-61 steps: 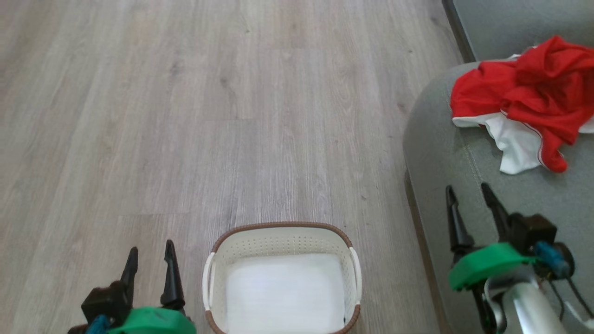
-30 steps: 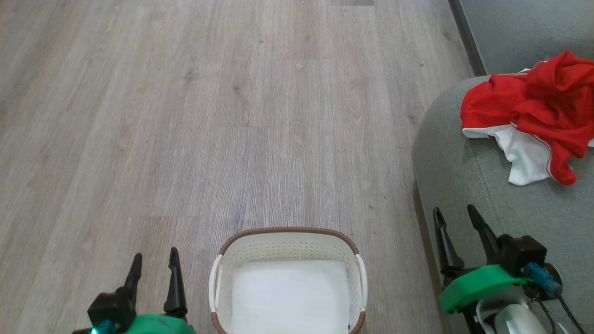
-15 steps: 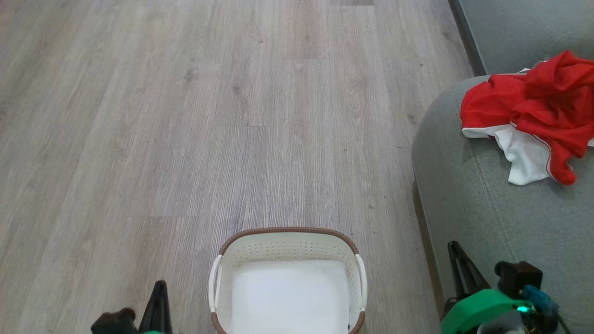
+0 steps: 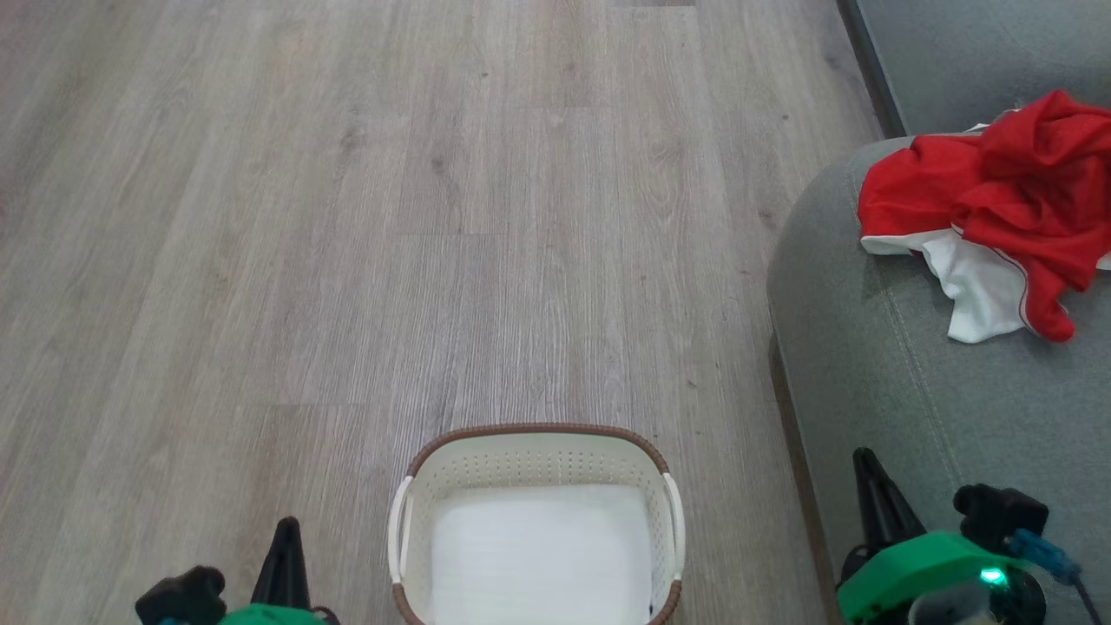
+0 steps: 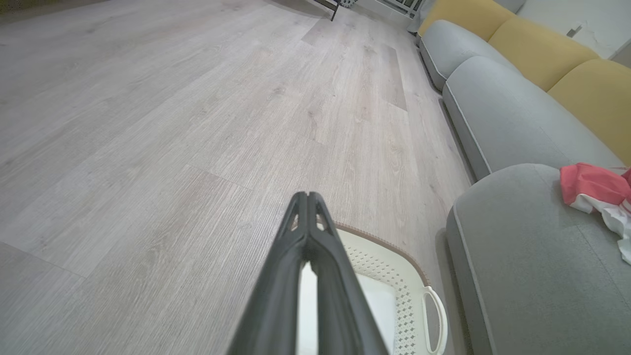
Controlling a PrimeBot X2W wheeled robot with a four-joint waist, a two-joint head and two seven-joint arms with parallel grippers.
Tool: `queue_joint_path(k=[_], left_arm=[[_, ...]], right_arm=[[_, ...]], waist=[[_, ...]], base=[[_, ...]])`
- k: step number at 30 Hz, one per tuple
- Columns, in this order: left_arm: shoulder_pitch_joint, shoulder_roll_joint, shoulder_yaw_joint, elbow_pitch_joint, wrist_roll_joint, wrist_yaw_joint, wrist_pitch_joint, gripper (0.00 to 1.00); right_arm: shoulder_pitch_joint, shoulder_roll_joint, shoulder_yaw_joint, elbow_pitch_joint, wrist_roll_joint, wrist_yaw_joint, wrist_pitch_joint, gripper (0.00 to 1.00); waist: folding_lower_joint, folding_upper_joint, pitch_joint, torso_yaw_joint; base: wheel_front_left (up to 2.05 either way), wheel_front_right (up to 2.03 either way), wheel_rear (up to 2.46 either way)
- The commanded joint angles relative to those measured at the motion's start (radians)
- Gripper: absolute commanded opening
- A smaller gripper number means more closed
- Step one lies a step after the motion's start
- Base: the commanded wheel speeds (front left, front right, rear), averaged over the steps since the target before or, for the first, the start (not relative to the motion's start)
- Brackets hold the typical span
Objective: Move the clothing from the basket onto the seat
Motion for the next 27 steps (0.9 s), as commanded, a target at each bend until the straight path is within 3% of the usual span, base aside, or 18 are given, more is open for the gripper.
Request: queue_joint_path(k=[1,27], left_arm=[[-0.051,0.002,0.017,-0.028,-0.027,-0.012,0.006,0.0],[-0.107,-0.001,0.073,-0.024,-0.305,-0.064,0.081,0.0]], right_arm=[[-0.054,0.0,-0.005,-0.04,0.032,0.0,0.008,0.0],[-0.075,0.0,-0.035,-0.063,0.327,0.0,0.082,0.0]], waist=[[0.0,0.0001,0.0,-0.001],[0.0,0.0001,0.009,-0.011]], base=[[0.0,0.0,0.0],[0.0,0.0,0.0]])
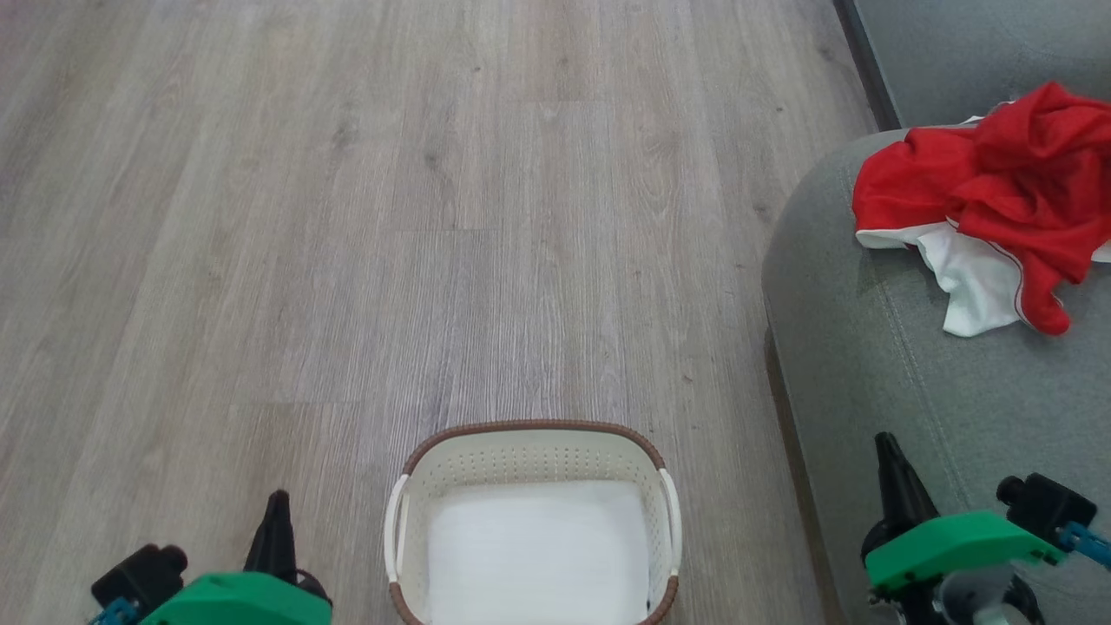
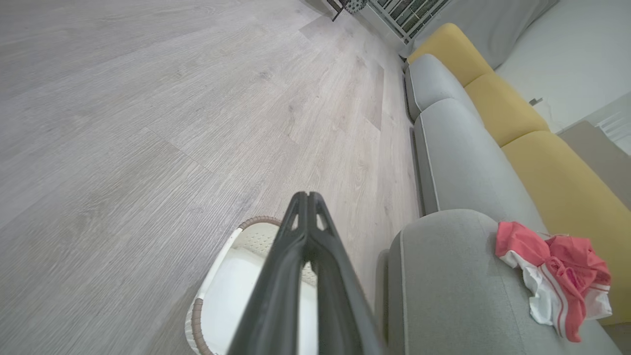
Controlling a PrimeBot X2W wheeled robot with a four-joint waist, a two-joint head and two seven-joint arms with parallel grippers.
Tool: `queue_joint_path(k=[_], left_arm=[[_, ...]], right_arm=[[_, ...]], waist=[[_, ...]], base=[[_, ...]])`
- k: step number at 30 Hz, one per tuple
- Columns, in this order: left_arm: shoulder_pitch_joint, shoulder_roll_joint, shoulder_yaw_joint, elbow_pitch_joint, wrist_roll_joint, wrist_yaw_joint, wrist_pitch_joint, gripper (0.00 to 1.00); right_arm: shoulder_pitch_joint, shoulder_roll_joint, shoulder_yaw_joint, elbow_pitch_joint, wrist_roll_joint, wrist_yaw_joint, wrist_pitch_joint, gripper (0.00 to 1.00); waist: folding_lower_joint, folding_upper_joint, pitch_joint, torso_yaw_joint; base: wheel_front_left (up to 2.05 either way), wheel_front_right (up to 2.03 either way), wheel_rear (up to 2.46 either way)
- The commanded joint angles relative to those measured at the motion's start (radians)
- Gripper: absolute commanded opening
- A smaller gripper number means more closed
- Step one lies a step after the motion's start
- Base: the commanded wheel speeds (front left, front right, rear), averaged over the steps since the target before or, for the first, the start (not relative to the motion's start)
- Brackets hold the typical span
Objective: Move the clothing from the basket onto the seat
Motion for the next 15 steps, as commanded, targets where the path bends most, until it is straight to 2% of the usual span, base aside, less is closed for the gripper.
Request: queue_joint_path(k=[1,15], left_arm=[[-0.052,0.001,0.029,-0.029,-0.028,-0.01,0.006,0.0],[-0.08,0.0,0.057,-0.026,-0.167,-0.037,0.043,0.0]], right_arm=[[-0.056,-0.001,0.0,-0.04,0.033,0.0,0.011,0.0],[-0.066,-0.001,-0.015,-0.051,0.18,0.0,0.048,0.0]], waist=[[0.0,0.0,0.0,-0.001],[0.0,0.0,0.005,-0.006]], base=[[0.0,0.0,0.0],[0.0,0.0,0.0]])
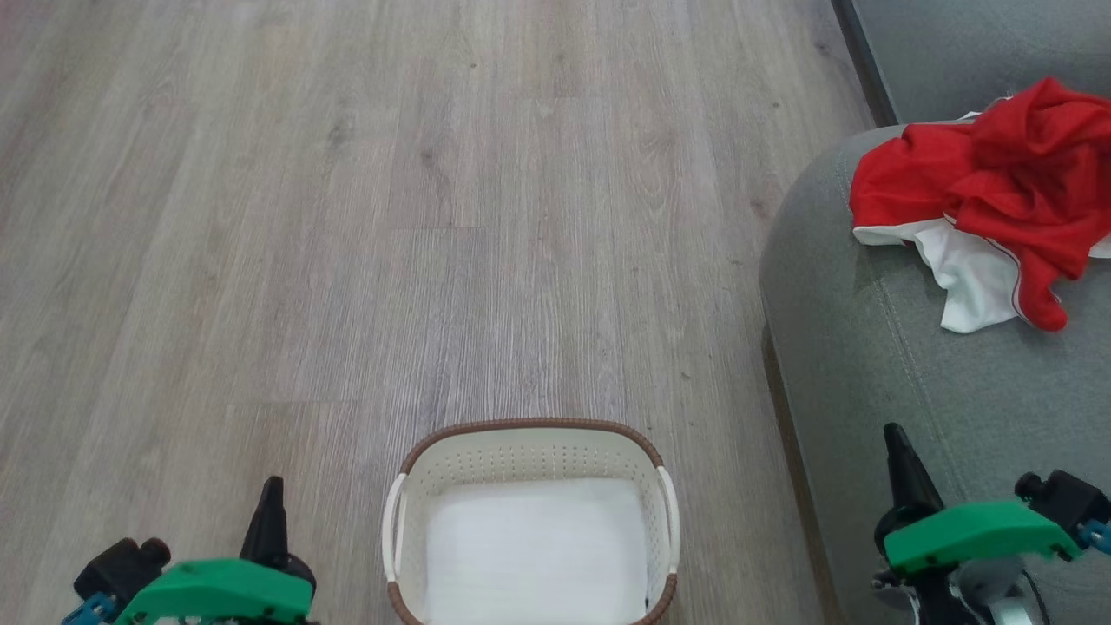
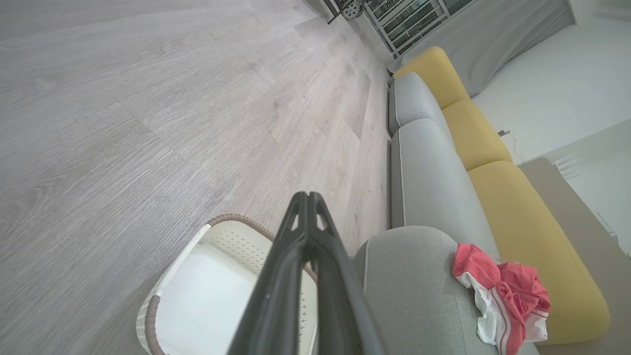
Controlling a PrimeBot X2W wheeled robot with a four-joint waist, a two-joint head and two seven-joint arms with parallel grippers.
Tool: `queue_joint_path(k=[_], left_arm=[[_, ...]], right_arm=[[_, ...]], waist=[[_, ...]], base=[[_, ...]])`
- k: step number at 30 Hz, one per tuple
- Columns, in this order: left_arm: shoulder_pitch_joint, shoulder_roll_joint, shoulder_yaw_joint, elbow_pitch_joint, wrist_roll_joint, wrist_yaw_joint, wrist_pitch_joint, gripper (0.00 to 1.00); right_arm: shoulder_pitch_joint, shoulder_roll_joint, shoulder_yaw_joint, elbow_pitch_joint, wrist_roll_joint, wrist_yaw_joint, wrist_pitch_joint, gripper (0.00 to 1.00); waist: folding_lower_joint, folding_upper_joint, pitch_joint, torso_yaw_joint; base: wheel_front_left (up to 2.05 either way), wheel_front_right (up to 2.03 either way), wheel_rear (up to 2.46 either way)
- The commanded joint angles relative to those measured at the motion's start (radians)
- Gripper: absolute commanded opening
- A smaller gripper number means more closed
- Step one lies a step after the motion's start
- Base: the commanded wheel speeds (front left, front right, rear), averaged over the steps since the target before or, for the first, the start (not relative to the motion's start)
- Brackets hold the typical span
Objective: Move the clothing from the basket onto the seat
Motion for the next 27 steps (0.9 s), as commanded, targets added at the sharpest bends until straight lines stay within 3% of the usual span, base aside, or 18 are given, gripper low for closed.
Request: queue_joint_path(k=[1,27], left_arm=[[-0.055,0.002,0.032,-0.028,-0.028,-0.007,0.009,0.0],[-0.111,-0.001,0.088,-0.023,-0.307,-0.06,0.084,0.0]], right_arm=[[-0.056,-0.002,0.004,-0.041,0.031,0.0,0.007,0.0],[-0.077,-0.002,-0.027,-0.064,0.327,0.0,0.082,0.0]], waist=[[0.0,0.0,0.0,-0.001],[0.0,0.0,0.009,-0.011]], base=[[0.0,0.0,0.0],[0.0,0.0,0.0]])
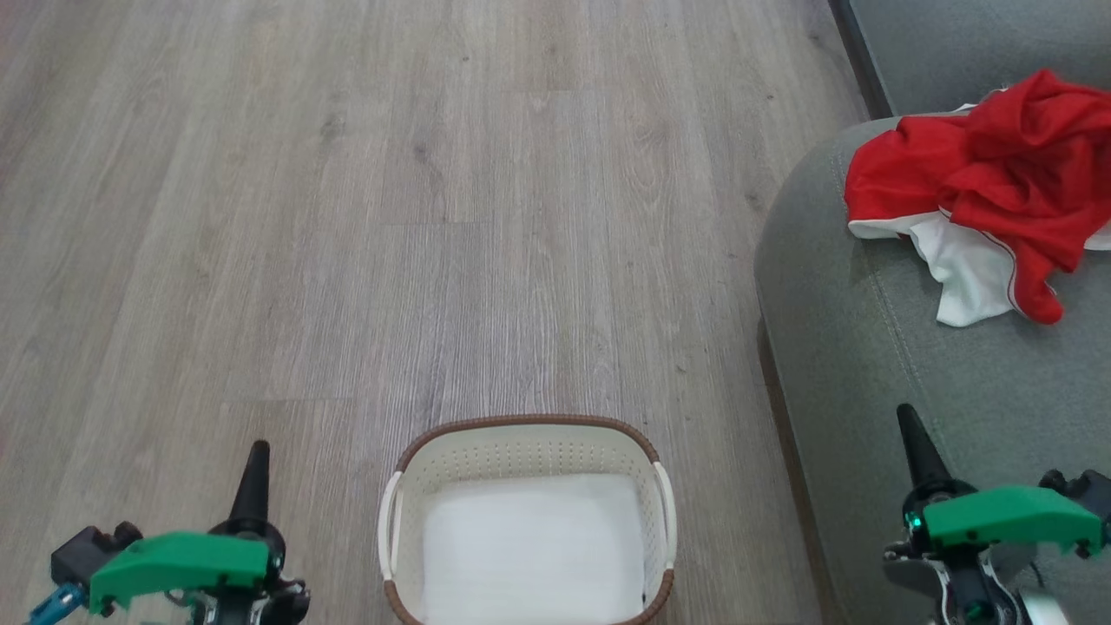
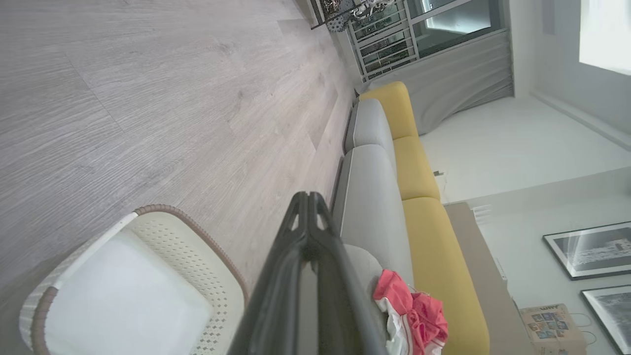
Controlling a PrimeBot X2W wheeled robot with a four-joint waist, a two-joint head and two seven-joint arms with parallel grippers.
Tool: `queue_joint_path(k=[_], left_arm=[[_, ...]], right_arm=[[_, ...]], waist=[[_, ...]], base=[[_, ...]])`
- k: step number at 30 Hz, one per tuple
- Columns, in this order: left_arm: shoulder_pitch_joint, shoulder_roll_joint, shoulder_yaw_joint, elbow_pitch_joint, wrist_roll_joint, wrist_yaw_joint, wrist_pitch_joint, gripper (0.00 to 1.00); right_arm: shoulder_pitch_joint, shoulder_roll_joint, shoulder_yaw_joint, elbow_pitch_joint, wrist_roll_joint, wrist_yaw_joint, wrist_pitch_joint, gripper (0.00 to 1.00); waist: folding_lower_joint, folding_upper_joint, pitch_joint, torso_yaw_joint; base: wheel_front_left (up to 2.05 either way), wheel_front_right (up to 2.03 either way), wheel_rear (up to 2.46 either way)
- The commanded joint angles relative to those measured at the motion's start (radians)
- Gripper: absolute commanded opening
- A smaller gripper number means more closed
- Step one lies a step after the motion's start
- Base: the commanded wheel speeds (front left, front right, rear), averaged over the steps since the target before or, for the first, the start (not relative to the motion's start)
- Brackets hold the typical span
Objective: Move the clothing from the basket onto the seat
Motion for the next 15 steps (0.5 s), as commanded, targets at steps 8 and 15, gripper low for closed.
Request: queue_joint_path(k=[8,15], left_arm=[[-0.072,0.004,0.047,-0.026,-0.104,-0.025,0.028,0.0],[-0.087,0.003,0.062,-0.025,-0.179,-0.04,0.048,0.0]], right_arm=[[-0.06,-0.002,0.002,-0.048,0.111,0.0,0.027,0.0],[-0.066,-0.002,-0.006,-0.055,0.191,0.0,0.047,0.0]], waist=[[0.0,0.0,0.003,-0.003],[0.0,0.0,0.005,-0.006]], base=[[0.0,0.0,0.0],[0.0,0.0,0.0]])
